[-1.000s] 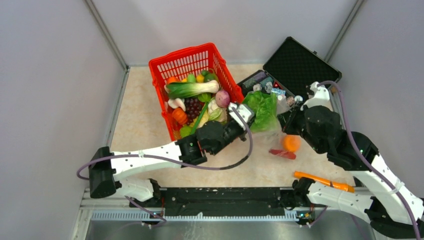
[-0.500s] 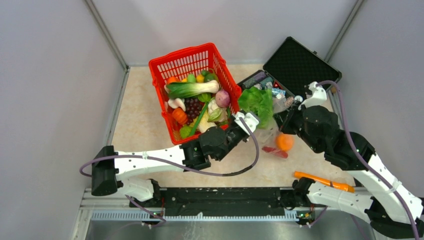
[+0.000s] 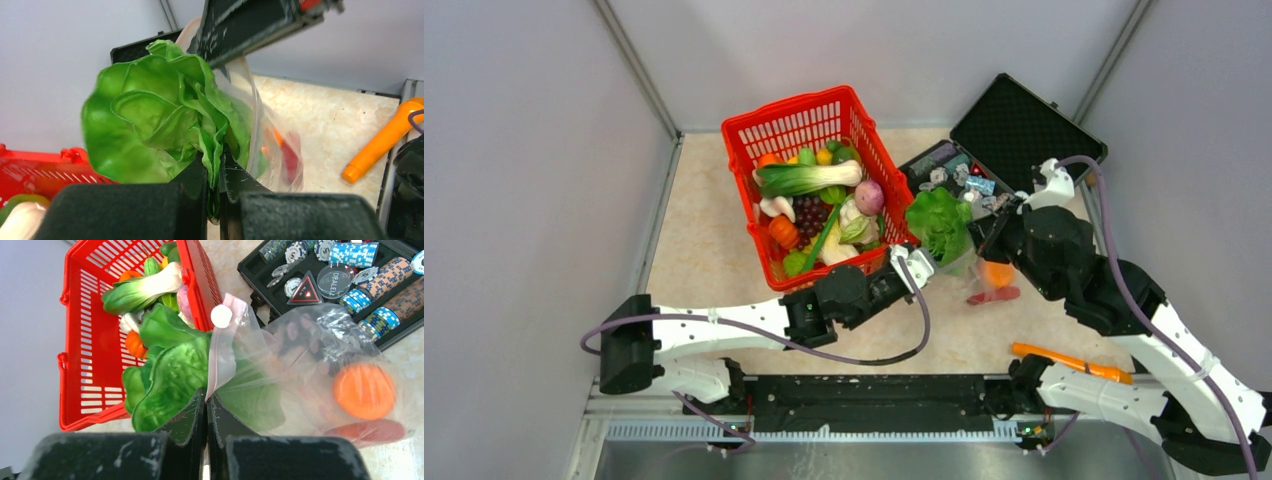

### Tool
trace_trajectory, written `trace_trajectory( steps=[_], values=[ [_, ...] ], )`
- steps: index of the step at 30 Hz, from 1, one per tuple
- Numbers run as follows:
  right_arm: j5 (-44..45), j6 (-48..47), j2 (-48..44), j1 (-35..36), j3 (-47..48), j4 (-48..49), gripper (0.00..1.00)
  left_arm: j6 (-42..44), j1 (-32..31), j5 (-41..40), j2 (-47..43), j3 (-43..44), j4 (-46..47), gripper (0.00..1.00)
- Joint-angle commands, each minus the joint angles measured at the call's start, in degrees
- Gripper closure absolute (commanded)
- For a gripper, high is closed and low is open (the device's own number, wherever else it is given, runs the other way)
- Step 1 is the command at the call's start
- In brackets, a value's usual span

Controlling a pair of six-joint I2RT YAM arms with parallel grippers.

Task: Place the food in the zip-top bag and seal the zipper
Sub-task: Place the fake vegetable in the zipper food storage bag.

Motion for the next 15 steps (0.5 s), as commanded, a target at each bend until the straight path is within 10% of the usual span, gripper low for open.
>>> trace_trajectory(
  steps=[1, 15],
  values=[
    [-0.7, -0.7, -1.0, -0.4, 4.9, 6.7, 1.00, -0.9, -0.3, -2.5, 0.1, -3.4, 2.5, 1.00],
    [-0.7, 1.8, -2.7, -0.4, 0.5, 8.6, 1.00, -2.1, 0.1, 13.1, 2.1, 6.6, -3.0, 0.89]
  ],
)
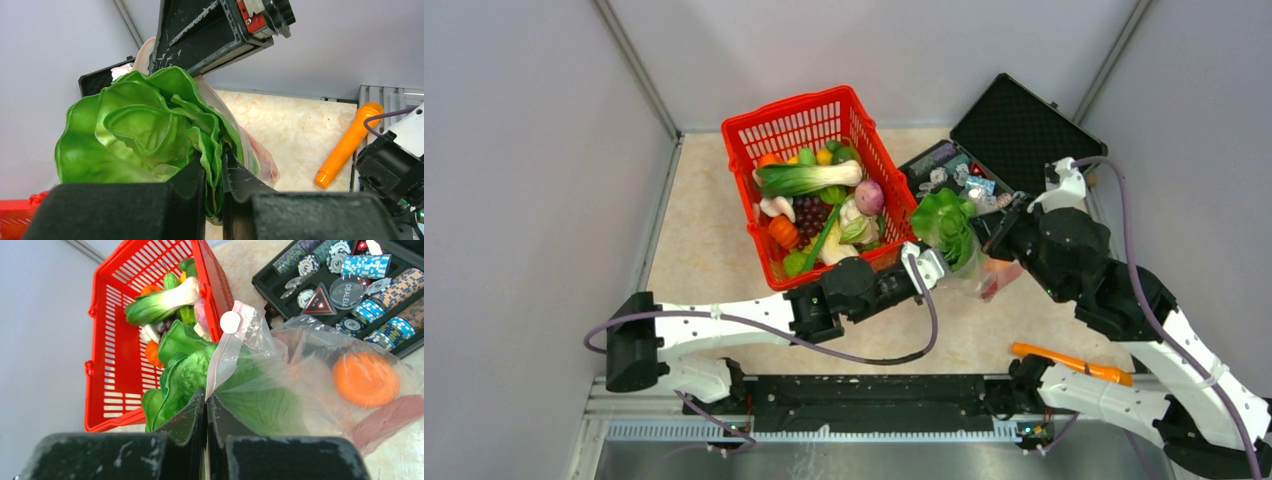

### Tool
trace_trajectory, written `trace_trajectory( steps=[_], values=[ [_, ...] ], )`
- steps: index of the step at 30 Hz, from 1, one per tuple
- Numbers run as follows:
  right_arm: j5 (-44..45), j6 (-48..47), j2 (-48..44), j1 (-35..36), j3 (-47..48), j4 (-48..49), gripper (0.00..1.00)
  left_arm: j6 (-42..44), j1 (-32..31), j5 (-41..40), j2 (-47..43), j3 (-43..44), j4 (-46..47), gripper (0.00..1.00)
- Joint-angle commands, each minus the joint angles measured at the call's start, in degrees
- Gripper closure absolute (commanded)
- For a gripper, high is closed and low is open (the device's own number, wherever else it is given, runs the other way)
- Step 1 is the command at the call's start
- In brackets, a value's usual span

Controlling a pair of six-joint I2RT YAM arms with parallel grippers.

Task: Place the food in the zip-top bag and seal the zipper
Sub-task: Place the fake vegetable in the zipper food storage bag.

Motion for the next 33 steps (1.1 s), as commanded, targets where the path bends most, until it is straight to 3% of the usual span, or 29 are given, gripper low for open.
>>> trace_trajectory(
  steps=[1, 2, 3, 4, 5, 7, 11, 14, 24, 26, 27, 29, 30, 33],
  values=[
    [-0.2, 1.4, -1.7, -0.3, 0.0, 6.6, 1.00, -2.0, 0.1, 4.2, 0.8, 2.8, -2.3, 0.80],
    [-0.5, 1.1, -1.6, -0.3, 0.6, 6.5, 1.00, -2.4, 0.2, 1.8, 1.5, 2.6, -4.3, 0.58],
    [-0.7, 0.7, -1.2, -0.3, 1.3, 5.9, 1.00, -2.9, 0.3, -0.2, 1.9, 2.4, -6.1, 0.55],
    [-0.9, 0.4, -0.8, -0.3, 2.0, 5.3, 1.00, -3.7, 0.3, -0.9, 1.8, 1.8, -7.1, 0.60],
    [-1.3, 0.1, -0.4, -0.2, 2.5, 4.7, 1.00, -4.5, 0.4, -1.0, 1.3, 0.6, -6.3, 0.56],
    [-1.6, -0.2, 0.0, -0.2, 2.9, 4.1, 1.00, -6.6, 0.6, -1.2, -0.4, -1.9, -4.0, 0.32],
    [-0.9, -0.2, 0.3, -0.3, 2.6, 4.1, 1.00, -9.5, 2.3, -0.2, -3.9, -3.3, -3.2, 0.16],
    [-0.8, -0.4, 0.5, -0.3, 2.9, 4.3, 1.00, -12.3, 4.7, 4.0, -5.9, -3.5, -3.2, 0.14],
    [-0.5, -0.5, 0.6, -0.3, 3.1, 3.6, 1.00, -15.3, 7.7, 4.6, -12.5, -7.2, -6.8, 0.02],
    [-1.2, -0.1, 0.3, -0.3, 2.1, 4.5, 1.00, -19.1, 11.3, 11.5, -13.7, -8.3, -7.0, 0.02],
    [-2.0, -0.1, 0.4, -0.3, 1.7, 5.3, 1.00, -21.9, 14.0, 18.3, -13.1, -8.1, -7.0, 0.04],
    [-4.1, -0.1, 0.5, -0.3, 0.9, 6.9, 1.00, -26.6, 18.2, 26.7, -10.0, -6.0, -6.9, 0.28],
    [-5.0, -0.1, 0.5, -0.3, 0.3, 7.6, 1.00, -27.5, 18.6, 28.8, -8.1, -4.4, -7.2, 0.35],
    [-6.7, 0.1, 1.1, -0.3, -0.1, 8.5, 1.00, -26.5, 18.4, 35.3, -2.8, 1.6, -9.3, 0.39]
  ],
)
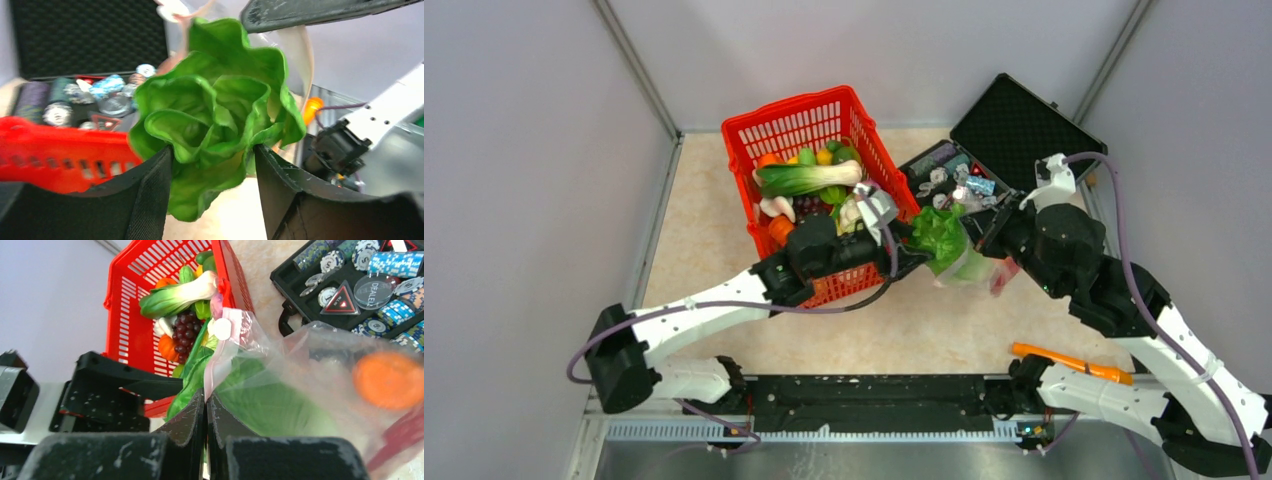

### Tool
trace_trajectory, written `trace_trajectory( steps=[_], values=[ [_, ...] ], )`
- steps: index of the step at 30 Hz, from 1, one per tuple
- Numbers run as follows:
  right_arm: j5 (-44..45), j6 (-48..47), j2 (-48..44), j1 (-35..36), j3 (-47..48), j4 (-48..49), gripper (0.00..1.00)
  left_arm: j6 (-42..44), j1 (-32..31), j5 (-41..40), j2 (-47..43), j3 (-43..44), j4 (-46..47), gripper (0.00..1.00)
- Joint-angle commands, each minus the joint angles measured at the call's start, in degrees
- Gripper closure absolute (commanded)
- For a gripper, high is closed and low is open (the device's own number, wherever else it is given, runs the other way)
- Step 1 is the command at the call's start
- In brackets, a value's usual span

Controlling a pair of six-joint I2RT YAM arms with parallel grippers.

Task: Place the food in the zip-top bag and seal the zipper
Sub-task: Place the fake vegetable in the zipper food storage bag.

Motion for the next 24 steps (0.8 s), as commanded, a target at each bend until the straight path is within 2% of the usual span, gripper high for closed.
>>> trace_trajectory(
  steps=[1, 8, 11, 13, 15, 17, 18, 20, 24],
  values=[
    [-3.9, 0.3, 0.3, -0.3, -0.5, 6.4, 1.00, -3.1, -0.1, 14.1, 6.8, 8.4, -2.4, 0.39],
    [-3.2, 0.2, 0.8, -0.3, -0.5, 6.6, 1.00, 2.0, -2.9, 17.7, 10.1, 13.6, -5.8, 0.37],
    [-2.5, 0.4, 0.6, -0.3, -0.3, 6.5, 1.00, 1.5, -3.4, 12.9, 13.4, 16.7, -8.7, 0.36],
    [-2.4, -0.3, 0.8, -0.3, 0.3, 5.0, 1.00, 1.1, -3.5, 8.6, 13.6, 16.6, -8.8, 0.31],
    [-2.0, -1.8, 1.5, -0.3, 1.8, 1.6, 1.00, -0.1, -3.4, 4.0, 11.8, 14.3, -6.1, 0.29],
    [-0.9, -2.8, 2.1, -0.2, 3.5, -2.2, 1.00, 0.6, -3.4, 1.6, 10.1, 12.6, -3.4, 0.21],
    [-2.0, -4.0, 2.1, -0.3, 4.0, -2.7, 1.00, 1.1, -3.4, 0.5, 10.0, 13.0, -3.3, 0.25],
    [-5.1, -6.5, 2.6, -0.3, 6.2, -4.2, 1.00, 2.1, -3.4, -2.4, 11.4, 16.1, -6.1, 0.27],
    [1.8, -6.5, 2.0, -0.3, 7.5, -8.7, 1.00, 3.6, -3.4, -1.2, 9.2, 17.6, -7.0, 0.18]
  ],
)
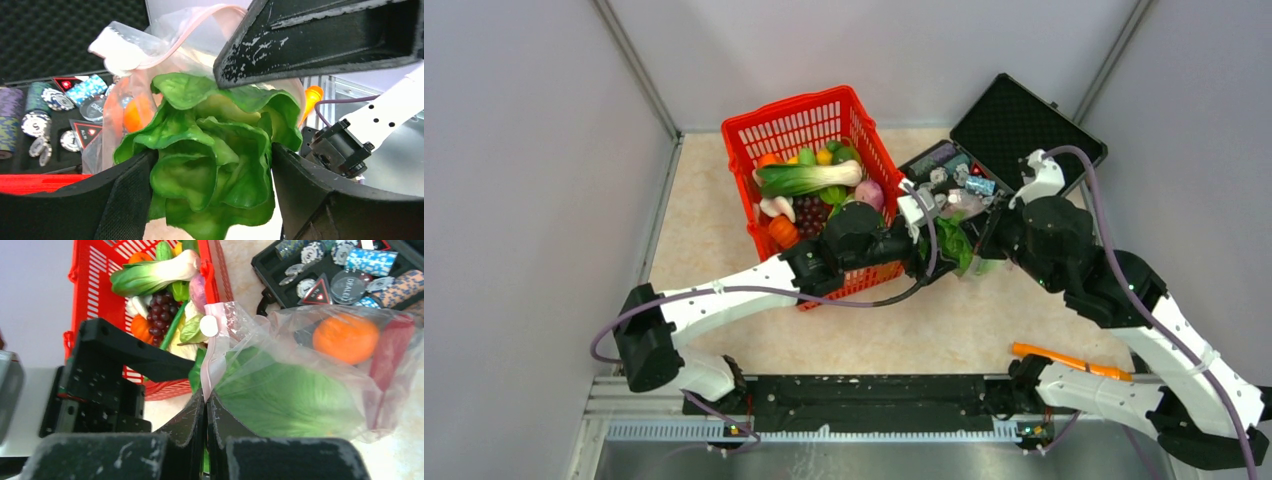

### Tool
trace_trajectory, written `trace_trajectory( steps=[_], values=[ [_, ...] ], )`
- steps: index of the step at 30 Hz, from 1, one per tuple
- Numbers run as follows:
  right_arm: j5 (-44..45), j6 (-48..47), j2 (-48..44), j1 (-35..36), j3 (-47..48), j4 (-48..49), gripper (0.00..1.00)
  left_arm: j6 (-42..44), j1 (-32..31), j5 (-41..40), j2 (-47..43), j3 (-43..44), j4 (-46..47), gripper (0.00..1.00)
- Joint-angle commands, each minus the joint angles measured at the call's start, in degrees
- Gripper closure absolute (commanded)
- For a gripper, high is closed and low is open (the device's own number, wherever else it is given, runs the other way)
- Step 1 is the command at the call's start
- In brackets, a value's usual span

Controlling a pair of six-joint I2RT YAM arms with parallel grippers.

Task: Place the food in the zip-top bag and seal the zipper
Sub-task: Place the fake vegetable in the zipper food storage bag.

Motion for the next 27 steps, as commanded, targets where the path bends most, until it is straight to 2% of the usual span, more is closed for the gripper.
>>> trace_trajectory(
  steps=[1, 5, 7, 13, 19, 24, 27],
  values=[
    [5.3, -1.7, -1.8, -0.3, 4.2, -3.3, 1.00, 1.7, 0.0, -1.9, -5.5, 1.4, 4.1, 0.15],
    [7.9, -1.7, -2.5, -0.3, 5.6, -4.9, 1.00, 1.4, 0.1, -1.9, -14.0, -3.4, 2.5, 0.03],
    [8.7, -1.7, -2.7, -0.3, 5.1, -4.1, 1.00, 1.7, 0.2, -1.1, -17.4, -5.1, -0.7, 0.01],
    [8.3, -1.2, -2.5, -0.3, 3.5, -1.2, 1.00, -2.7, 0.2, 1.0, -21.2, -8.4, -2.6, 0.01],
    [8.6, -1.2, -1.5, -0.3, 3.8, 1.4, 1.00, -6.4, -0.5, 3.2, -20.8, -11.7, -6.2, 0.10],
    [9.5, -0.7, -0.4, -0.3, 3.9, 2.3, 1.00, -11.4, -7.5, -4.5, -20.5, -14.0, -4.5, 0.09],
    [9.7, -0.3, -0.3, -0.2, 3.6, 3.5, 1.00, -16.0, -9.2, -9.5, -18.7, -16.1, 0.5, 0.08]
  ],
)
